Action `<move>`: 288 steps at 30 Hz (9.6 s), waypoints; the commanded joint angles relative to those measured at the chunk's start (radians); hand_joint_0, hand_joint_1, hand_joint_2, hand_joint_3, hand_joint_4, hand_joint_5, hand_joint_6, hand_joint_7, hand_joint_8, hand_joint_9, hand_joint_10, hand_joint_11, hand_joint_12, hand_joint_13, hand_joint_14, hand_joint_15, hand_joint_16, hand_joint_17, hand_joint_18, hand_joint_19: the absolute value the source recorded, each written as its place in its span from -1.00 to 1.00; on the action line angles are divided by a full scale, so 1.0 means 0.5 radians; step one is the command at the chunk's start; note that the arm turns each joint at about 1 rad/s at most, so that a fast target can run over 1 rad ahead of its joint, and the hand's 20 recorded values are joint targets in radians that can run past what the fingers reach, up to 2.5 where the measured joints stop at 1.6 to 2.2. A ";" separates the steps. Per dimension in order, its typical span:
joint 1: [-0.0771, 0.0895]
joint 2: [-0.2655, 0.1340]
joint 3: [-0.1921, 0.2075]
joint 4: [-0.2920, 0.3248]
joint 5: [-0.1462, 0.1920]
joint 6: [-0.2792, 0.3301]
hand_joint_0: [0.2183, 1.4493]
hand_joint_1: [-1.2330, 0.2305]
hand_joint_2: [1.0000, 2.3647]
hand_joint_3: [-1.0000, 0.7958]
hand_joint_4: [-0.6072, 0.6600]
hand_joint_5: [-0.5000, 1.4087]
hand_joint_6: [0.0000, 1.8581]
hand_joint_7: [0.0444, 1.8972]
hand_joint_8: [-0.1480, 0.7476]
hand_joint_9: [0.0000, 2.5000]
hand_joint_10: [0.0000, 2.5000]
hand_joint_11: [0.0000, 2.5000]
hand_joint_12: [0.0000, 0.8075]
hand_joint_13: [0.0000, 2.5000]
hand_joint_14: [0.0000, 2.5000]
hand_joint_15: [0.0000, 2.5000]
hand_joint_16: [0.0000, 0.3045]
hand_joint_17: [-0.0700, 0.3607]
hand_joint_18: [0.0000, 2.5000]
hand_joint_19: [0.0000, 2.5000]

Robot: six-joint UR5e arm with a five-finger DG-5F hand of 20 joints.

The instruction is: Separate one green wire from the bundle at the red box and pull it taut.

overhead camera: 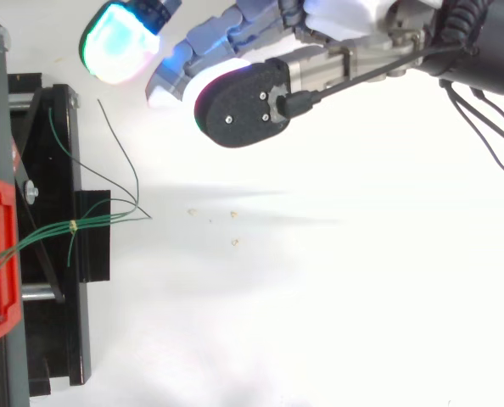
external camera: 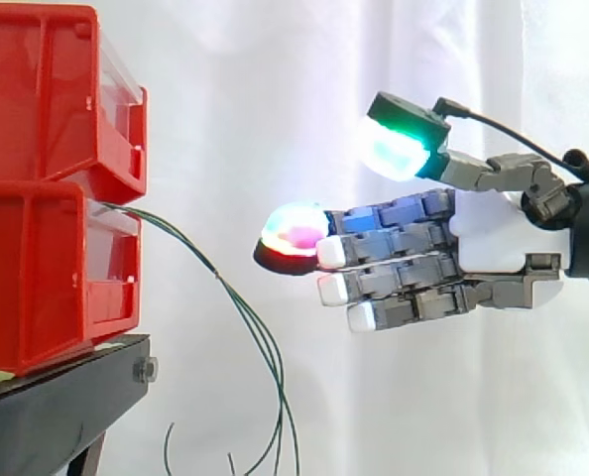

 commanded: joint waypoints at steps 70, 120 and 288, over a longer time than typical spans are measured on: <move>0.184 -0.335 0.077 0.555 -0.308 0.106 -0.42 -0.20 -1.00 -0.41 0.39 -0.65 -0.46 -0.20 -0.06 -0.33 -0.99 -0.65 -0.20 -0.34 -0.99 -0.68 -0.70 -0.20 -0.48 -0.67; 0.245 -0.388 0.086 0.651 -0.244 0.109 -0.31 -0.34 -0.99 -0.33 0.21 -0.60 -0.37 0.22 -0.07 -0.27 -0.98 -0.57 -0.22 -0.27 -0.99 -0.62 -0.68 -0.17 -0.42 -0.62; 0.156 -0.388 0.304 0.141 -0.317 0.094 -0.33 -0.39 -1.00 -0.44 0.11 -0.66 -0.03 -0.01 -0.05 -0.08 -0.98 -0.01 -0.10 -0.29 -0.98 -0.47 -0.68 -0.17 -0.35 -0.56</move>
